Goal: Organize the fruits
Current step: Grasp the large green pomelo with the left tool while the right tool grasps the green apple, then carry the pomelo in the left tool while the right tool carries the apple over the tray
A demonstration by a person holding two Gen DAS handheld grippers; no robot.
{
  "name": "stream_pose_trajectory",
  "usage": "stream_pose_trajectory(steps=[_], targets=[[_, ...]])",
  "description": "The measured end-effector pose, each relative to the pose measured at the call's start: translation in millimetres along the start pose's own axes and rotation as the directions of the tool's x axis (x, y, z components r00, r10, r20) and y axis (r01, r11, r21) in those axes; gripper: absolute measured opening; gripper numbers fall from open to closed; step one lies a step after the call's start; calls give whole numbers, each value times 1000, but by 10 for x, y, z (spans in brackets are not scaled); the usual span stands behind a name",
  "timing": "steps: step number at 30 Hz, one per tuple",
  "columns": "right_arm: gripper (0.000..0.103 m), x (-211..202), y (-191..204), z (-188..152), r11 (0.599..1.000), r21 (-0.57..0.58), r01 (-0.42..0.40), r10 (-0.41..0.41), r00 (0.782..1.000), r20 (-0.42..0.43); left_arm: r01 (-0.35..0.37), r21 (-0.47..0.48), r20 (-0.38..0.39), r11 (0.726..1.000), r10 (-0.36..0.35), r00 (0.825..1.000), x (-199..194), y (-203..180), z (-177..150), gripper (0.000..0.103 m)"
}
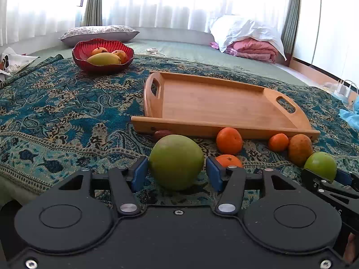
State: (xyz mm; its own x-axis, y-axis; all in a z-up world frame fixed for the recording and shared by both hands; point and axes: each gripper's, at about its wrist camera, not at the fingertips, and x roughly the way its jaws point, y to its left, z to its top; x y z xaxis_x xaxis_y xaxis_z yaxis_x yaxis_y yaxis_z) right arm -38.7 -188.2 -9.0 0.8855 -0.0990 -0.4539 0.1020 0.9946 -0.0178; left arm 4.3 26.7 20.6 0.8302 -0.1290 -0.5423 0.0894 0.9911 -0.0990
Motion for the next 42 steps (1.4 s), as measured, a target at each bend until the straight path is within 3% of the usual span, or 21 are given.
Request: stream_pose_trajectory(steps=[7, 15, 21, 31, 42], targets=[[60, 81, -25, -11, 1000, 12, -7, 7, 1000, -20, 15, -38, -43, 999, -17, 999, 176, 62, -22, 56], [59, 115, -27, -27, 1000, 11, -9, 9, 1000, -13, 13, -22, -6, 1000, -13, 1000, 212, 42, -17, 55], [59, 22, -39, 37, 999, 35, -17, 15, 998, 53, -3, 24, 33, 1000, 2, 999, 112, -23, 52, 55], [59, 158, -80, 479, 997, 55, -57, 51, 993, 106, 27, 45, 80, 999, -31, 996, 117, -85, 462, 55], [59, 786, -345, 950, 985, 144, -99, 100, 995, 7, 91, 47, -2, 995, -91, 996, 541, -179, 923, 55]])
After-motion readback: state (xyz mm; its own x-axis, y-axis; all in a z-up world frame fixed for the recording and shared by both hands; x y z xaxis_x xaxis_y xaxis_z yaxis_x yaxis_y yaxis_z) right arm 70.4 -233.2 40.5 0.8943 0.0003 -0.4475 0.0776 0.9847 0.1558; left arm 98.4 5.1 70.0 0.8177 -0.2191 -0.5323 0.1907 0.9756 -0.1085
